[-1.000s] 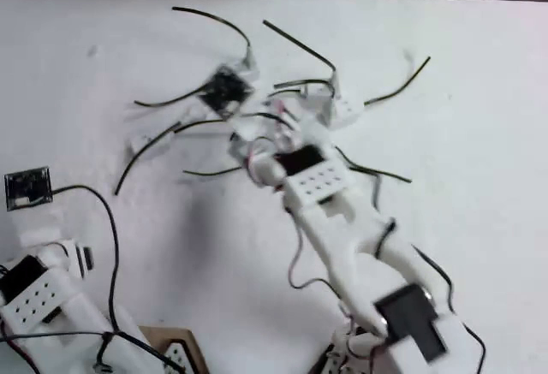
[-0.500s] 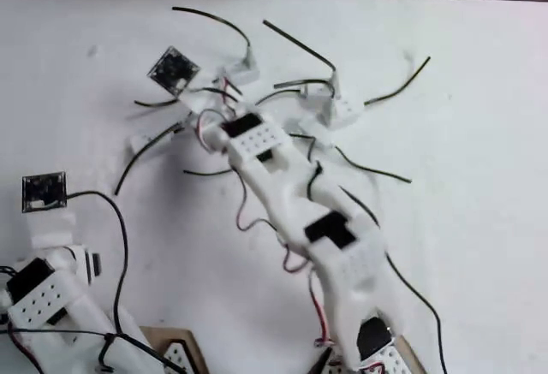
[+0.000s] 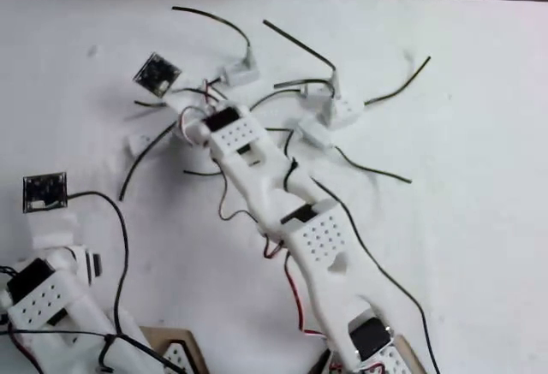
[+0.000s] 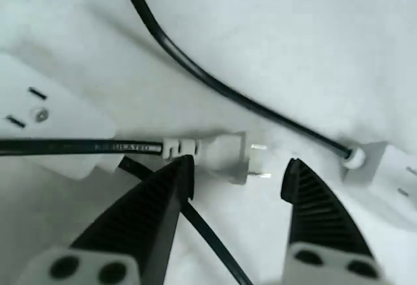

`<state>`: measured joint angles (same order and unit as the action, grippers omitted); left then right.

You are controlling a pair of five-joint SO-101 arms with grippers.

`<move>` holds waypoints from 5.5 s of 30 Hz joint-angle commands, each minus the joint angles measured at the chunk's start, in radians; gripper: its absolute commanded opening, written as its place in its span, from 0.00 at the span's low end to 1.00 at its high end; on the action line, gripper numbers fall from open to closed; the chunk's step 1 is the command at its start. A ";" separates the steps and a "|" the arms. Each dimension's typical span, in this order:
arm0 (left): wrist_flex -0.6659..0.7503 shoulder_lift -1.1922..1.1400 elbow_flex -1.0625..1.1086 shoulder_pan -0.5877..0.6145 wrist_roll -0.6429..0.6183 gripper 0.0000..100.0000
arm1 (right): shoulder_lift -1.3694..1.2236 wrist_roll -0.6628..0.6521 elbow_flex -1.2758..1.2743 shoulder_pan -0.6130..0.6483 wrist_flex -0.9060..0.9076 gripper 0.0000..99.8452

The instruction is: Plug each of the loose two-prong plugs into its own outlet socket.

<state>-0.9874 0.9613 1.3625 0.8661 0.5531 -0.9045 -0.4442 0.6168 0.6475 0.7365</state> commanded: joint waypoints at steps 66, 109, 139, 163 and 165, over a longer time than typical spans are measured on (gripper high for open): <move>-0.026 0.015 -0.032 -0.035 0.005 0.21 | 1.093 0.597 -1.152 0.105 -0.277 0.44; -0.026 0.015 -0.029 -0.035 0.008 0.20 | 0.993 0.474 -0.752 -0.048 0.326 0.02; -0.003 0.015 -0.015 -0.035 0.008 0.21 | 0.969 0.368 -1.235 0.116 0.064 0.18; -0.003 0.015 -0.014 -0.035 0.008 0.20 | 1.164 0.255 -1.364 -0.022 0.010 0.02; -0.002 0.015 -0.014 -0.035 0.008 0.20 | 1.300 0.218 -1.419 -0.038 0.015 0.02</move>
<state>-1.0058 0.9613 1.3487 0.8416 0.5531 0.1956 -0.1788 -0.7610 0.6368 0.7488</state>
